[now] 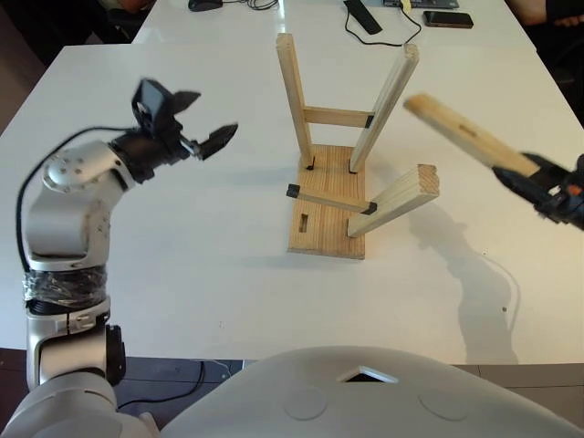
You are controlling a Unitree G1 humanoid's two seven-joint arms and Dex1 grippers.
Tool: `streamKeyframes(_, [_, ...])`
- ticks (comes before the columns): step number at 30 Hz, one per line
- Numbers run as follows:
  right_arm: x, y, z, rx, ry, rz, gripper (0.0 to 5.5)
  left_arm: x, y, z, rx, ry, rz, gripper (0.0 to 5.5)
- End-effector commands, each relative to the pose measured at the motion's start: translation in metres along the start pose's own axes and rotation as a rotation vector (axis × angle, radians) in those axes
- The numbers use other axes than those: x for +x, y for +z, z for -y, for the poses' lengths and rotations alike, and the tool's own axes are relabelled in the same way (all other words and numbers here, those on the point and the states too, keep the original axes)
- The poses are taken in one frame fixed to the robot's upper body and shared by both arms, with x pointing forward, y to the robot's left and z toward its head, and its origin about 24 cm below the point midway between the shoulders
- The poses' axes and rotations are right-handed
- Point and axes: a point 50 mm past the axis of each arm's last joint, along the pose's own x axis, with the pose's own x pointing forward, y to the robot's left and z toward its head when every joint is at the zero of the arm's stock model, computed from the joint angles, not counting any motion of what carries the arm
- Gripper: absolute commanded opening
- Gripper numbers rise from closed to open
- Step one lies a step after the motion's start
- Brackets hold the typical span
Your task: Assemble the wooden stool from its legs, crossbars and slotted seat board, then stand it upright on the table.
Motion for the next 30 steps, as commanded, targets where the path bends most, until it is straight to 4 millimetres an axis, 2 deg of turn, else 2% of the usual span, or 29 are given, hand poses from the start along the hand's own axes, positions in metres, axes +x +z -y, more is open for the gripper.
streamKeyframes(1, [0.019, 0.071, -0.031, -0.036, 0.249, 0.217, 2.06, 0.003, 0.07, 0.027, -0.058, -0.257, 0.249, 4.37])
streamKeyframes(4, [0.029, 0.096, -0.048, -0.017, 0.371, 0.31, 2.05, 0.008, 0.081, 0.053, -0.128, -0.453, 0.288, 4.37])
streamKeyframes(6, [0.036, 0.102, -0.054, -0.027, 0.403, 0.303, 2.05, 0.009, 0.079, 0.063, -0.168, -0.523, 0.271, 4.37])
streamKeyframes(8, [0.043, 0.092, -0.055, -0.039, 0.393, 0.231, 2.05, 0.011, 0.068, 0.063, -0.189, -0.5, 0.228, 4.37])
streamKeyframes(11, [0.045, 0.067, -0.04, -0.08, 0.284, 0.111, 2.04, 0.012, 0.051, 0.058, -0.2, -0.435, 0.163, 4.37])
streamKeyframes(13, [0.044, 0.062, -0.03, -0.081, 0.226, 0.11, 2.04, 0.011, 0.045, 0.059, -0.213, -0.43, 0.147, 4.37])
streamKeyframes(17, [0.047, 0.079, -0.027, -0.08, 0.185, 0.239, 2.04, 0.012, 0.045, 0.06, -0.313, -0.442, 0.189, 4.37])
streamKeyframes(20, [0.048, 0.106, -0.024, -0.018, 0.158, 0.428, 2.04, 0.016, 0.044, 0.059, -0.435, -0.445, 0.226, 4.37])
streamKeyframes(22, [0.049, 0.119, -0.031, 0.047, 0.213, 0.525, 2.04, 0.022, 0.047, 0.059, -0.533, -0.46, 0.279, 4.37])
streamKeyframes(25, [0.054, 0.125, -0.046, 0.13, 0.312, 0.579, 2.04, 0.033, 0.057, 0.061, -0.61, -0.474, 0.352, 4.37])
streamKeyframes(28, [0.063, 0.122, -0.057, 0.255, 0.407, 0.593, 2.04, 0.042, 0.068, 0.07, -0.656, -0.521, 0.428, 4.37])
streamKeyframes(30, [0.071, 0.112, -0.065, 0.315, 0.464, 0.557, 2.04, 0.044, 0.08, 0.08, -0.674, -0.59, 0.496, 4.37])
